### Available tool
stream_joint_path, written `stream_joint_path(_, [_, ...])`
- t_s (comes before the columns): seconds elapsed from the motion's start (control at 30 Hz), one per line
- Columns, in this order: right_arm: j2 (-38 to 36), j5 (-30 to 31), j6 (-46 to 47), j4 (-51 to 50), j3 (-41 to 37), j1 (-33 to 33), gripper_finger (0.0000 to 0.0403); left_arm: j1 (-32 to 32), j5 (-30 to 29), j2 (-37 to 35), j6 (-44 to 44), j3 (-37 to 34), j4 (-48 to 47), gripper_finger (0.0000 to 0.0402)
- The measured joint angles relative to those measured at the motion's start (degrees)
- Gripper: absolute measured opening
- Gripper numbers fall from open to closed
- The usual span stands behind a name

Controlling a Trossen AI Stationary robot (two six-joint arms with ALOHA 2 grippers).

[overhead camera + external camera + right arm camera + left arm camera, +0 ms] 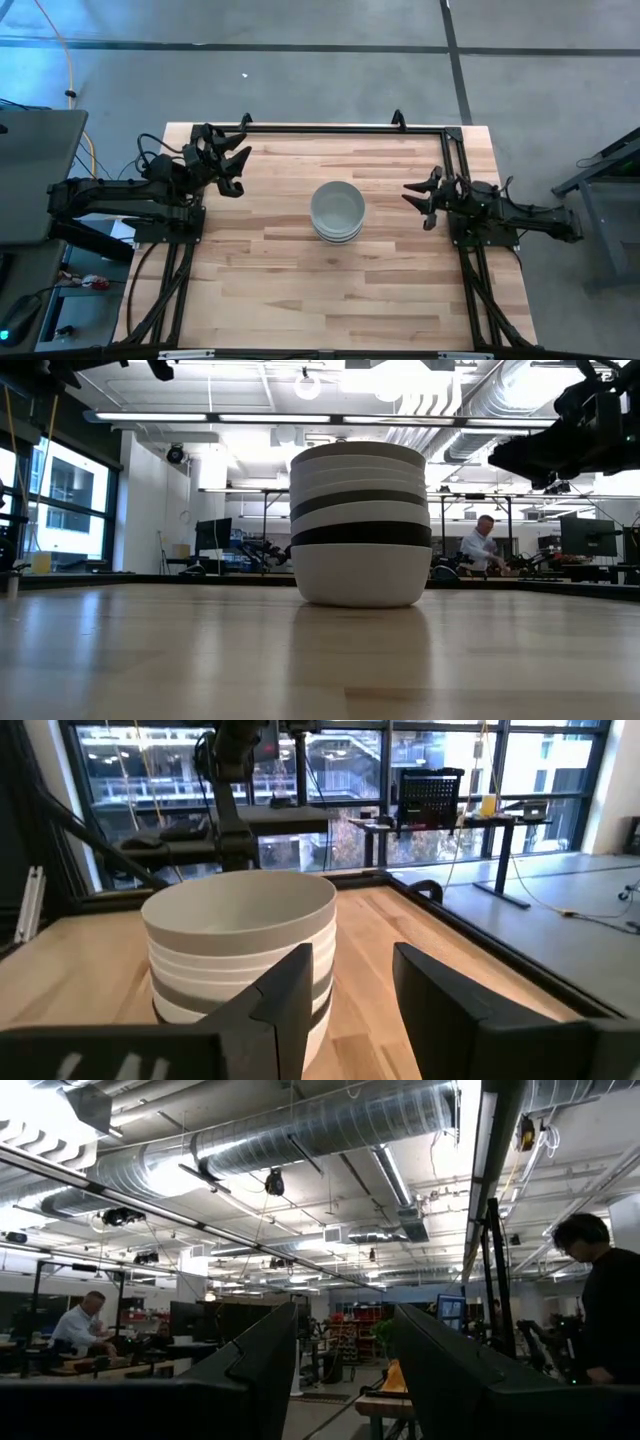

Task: Nest bowls inside each other
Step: Return to Home Position

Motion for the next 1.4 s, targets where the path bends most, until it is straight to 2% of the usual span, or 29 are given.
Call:
stream_joint_path(0.27, [0.71, -4.07, 2.72, -0.5, 0.0, 2.15, 0.0133, 0.02, 0.11, 0.0, 0.0, 0.0, 0.0, 0.0159])
stream_joint_path(0.63, [2.71, 3.2, 1.34, 0.52, -0.02, 10.36, 0.0133, 0.0, 0.09, 0.0, 0.15, 0.0, -0.9, 0.0159])
stream_joint_path(0.87, [2.71, 3.98, -4.91, 0.96, -0.02, 12.79, 0.0133, 0.01, 0.1, 0.02, 0.31, 0.0, -0.92, 0.0159])
stream_joint_path(1.03, [2.71, 1.8, -11.86, 0.57, -0.02, 12.76, 0.0133, 0.0, 0.11, 0.02, 0.51, 0.0, -0.92, 0.0159])
stream_joint_path(1.3, [2.7, 0.92, -12.08, -1.68, 0.74, 12.74, 0.0133, 0.0, 1.03, 0.02, -0.37, 0.0, -0.9, 0.0159])
stream_joint_path(1.4, [2.71, -2.74, -13.54, -2.0, 0.74, 12.72, 0.0133, 0.0, 1.05, 0.02, -0.44, 0.0, -0.9, 0.0159])
